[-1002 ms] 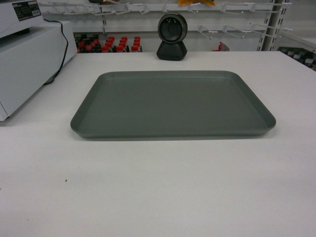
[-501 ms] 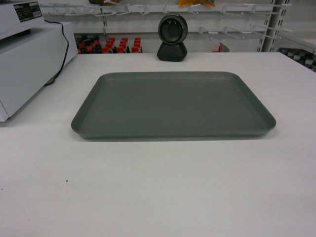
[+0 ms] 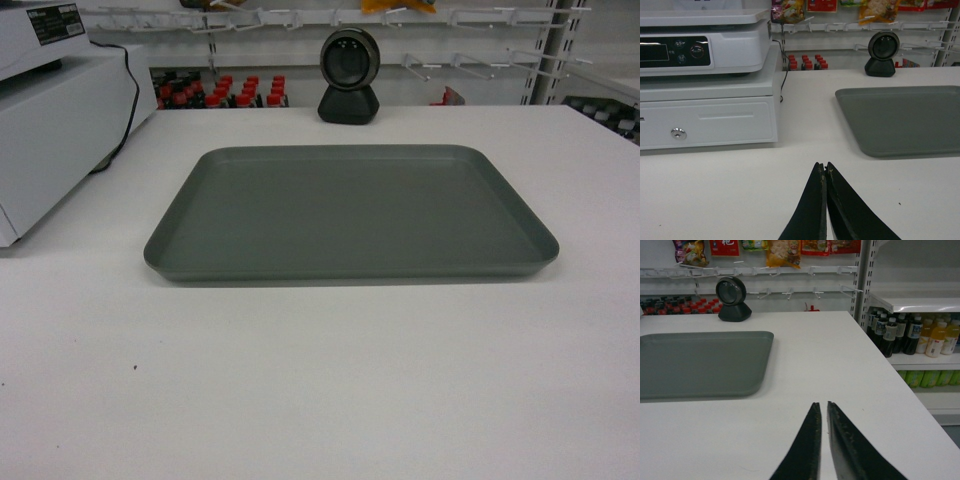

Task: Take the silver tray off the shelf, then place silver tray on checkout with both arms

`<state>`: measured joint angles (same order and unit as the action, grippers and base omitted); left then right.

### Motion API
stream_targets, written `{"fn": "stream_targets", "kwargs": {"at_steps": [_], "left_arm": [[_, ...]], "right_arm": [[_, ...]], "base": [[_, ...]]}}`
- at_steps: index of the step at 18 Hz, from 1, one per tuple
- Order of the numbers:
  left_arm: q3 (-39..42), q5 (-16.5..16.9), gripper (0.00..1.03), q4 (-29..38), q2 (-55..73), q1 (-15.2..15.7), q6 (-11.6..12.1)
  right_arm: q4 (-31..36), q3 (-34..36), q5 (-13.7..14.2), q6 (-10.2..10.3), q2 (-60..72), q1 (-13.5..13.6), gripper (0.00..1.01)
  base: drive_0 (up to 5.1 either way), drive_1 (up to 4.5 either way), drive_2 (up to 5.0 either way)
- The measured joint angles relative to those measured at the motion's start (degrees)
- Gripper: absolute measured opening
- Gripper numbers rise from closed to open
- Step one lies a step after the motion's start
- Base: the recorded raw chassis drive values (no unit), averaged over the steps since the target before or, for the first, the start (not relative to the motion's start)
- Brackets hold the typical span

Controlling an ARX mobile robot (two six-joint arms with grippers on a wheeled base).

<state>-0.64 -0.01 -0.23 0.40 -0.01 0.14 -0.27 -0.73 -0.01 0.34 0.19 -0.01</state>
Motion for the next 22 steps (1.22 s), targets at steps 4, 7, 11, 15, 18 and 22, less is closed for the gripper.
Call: {"fn": "stream_targets", "kwargs": {"at_steps": [4, 7, 11, 15, 18, 22], "left_arm": [[0.00, 0.00, 0.44, 0.00, 0.00, 0.00, -0.02], [0.00, 0.00, 0.75, 0.00, 0.00, 0.00, -0.02], [0.00, 0.00, 0.97, 0.00, 0.00, 0.00, -0.02], [0.00, 0.00, 0.98, 0.00, 0.00, 0.00, -0.02], [0.00, 0.00, 0.98, 0.02, -0.02, 0.00, -0.02], [0.00, -0.02, 0.98, -0.15, 0.00, 0.00, -0.04]], "right_arm": [[0.00, 0.00, 0.00, 0.00, 0.00, 0.00, 0.49], [0.00, 0.00, 0.00, 0.00, 0.00, 0.00, 0.82], [0.00, 0.02, 0.00, 0.00, 0.00, 0.00, 0.98], [0.00, 0.02, 0.00, 0.00, 0.02, 0.00, 0.98], [0.00, 0.00, 0.00, 0.00, 0.02, 0.00, 0.98], [-0.11, 0.00, 0.00, 0.00, 0.02, 0.00, 0.98]], "base": [[0.0, 0.00, 0.0], [0.0, 0.00, 0.0], [0.0, 0.00, 0.0], [0.0, 0.00, 0.0], [0.0, 0.00, 0.0], [0.0, 0.00, 0.0]]}}
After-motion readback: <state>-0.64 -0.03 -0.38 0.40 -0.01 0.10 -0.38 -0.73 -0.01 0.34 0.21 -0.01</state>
